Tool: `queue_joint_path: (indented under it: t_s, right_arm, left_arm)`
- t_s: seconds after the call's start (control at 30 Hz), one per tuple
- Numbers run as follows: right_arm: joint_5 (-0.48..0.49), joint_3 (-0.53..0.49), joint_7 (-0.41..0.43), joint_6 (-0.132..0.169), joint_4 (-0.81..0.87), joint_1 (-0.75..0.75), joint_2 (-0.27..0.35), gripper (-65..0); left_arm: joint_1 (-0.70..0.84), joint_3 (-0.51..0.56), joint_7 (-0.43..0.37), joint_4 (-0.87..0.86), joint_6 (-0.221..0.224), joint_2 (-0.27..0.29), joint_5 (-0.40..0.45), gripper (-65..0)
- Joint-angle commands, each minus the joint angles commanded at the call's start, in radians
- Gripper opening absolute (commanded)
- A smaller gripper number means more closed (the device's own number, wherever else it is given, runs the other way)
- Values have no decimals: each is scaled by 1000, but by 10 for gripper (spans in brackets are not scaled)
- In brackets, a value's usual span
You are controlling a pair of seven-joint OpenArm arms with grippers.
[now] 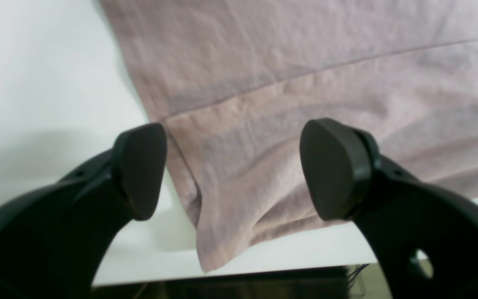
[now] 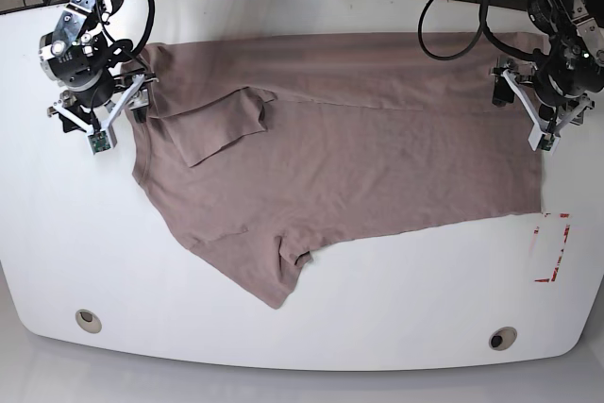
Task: Fold the T-shirt properly
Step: 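Open both grippers and release the shirt edge, then move both grippers down along the shirt's sides toward the hem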
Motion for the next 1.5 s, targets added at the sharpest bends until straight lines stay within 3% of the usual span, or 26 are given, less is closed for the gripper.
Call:
queue_joint_path:
  t_s: [0.13,0.23,0.33,0.5,0.7,0.97,1.07,1.5]
  right_arm:
    - [5,2,2,0,-18,-32,-2,-422]
    - [5,3,8,0,-25,-58,-2,-407]
    - [5,5,17,0,-40,-71,-3,-377]
    - [5,51,57,0,-103,-78,-20,-382]
    - [0,69,66,0,-184,-78,-12,-387]
    - [5,72,110,0,-239,-120,43,-387]
    - [5,72,112,0,-233,-138,52,-387]
    - [5,72,112,0,-157,-253,25,-387]
  left_arm:
    - [57,2,-58,0,-35,-3,69,-153]
    - [104,0,-117,0,-64,-8,112,-153]
    - [146,0,-160,-2,-64,-21,149,-153]
    - [176,0,-216,-57,-64,-28,161,-153]
    - [173,2,-222,-158,-64,-38,161,-153]
    - [173,3,-226,-212,-64,-57,161,-153]
    - [173,8,-226,-224,-64,-87,158,-153]
    - [216,2,-212,-221,-64,-107,161,-153]
